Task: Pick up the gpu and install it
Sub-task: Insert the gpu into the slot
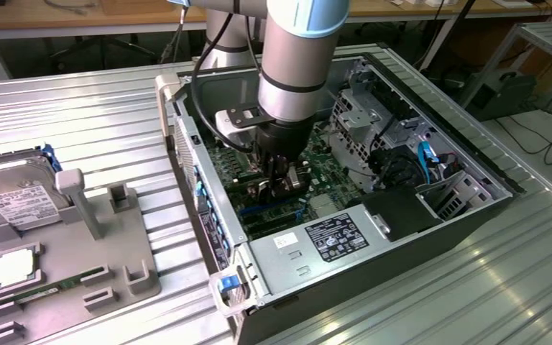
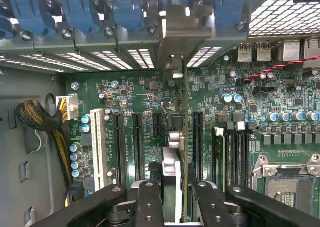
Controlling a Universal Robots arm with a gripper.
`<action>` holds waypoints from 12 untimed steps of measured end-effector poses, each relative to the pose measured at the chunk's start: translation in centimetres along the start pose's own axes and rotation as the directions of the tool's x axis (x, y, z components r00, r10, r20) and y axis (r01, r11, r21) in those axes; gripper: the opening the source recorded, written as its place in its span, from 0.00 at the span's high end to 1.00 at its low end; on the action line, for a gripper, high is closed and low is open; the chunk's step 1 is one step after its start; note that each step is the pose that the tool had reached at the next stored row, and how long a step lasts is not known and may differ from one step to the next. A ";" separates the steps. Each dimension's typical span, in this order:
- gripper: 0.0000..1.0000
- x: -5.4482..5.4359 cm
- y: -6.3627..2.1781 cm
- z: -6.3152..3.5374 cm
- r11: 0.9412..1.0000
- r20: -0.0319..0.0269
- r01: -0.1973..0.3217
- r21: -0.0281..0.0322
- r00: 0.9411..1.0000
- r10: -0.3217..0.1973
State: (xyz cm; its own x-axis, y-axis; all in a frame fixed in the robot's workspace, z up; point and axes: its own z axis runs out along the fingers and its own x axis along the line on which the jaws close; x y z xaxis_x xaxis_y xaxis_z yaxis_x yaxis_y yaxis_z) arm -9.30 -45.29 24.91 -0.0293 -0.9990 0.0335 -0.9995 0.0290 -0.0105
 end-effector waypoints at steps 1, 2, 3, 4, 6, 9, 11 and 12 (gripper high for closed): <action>0.72 0.0 0.00 0.00 1.000 0.000 0.000 0.000 1.000 0.000; 0.72 0.0 0.00 0.00 1.000 0.000 0.000 0.000 1.000 0.000; 0.72 0.0 0.00 0.00 1.000 0.000 0.000 0.000 1.000 0.000; 0.72 0.0 0.00 0.00 1.000 0.000 0.000 0.000 1.000 0.000; 0.72 0.0 0.00 0.00 1.000 0.000 0.000 0.000 1.000 0.000; 0.72 0.0 0.00 0.02 1.000 0.001 0.003 0.000 1.000 -0.003; 0.72 -0.1 0.00 0.03 1.000 0.001 0.012 0.000 1.000 -0.012; 0.72 -0.1 0.00 0.03 1.000 0.001 0.017 0.001 1.000 -0.017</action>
State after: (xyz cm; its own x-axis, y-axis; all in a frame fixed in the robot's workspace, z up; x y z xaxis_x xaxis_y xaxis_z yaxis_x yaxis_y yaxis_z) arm -9.29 -45.20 24.88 -0.0122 -0.9994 0.0324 -0.9999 0.0119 -0.0104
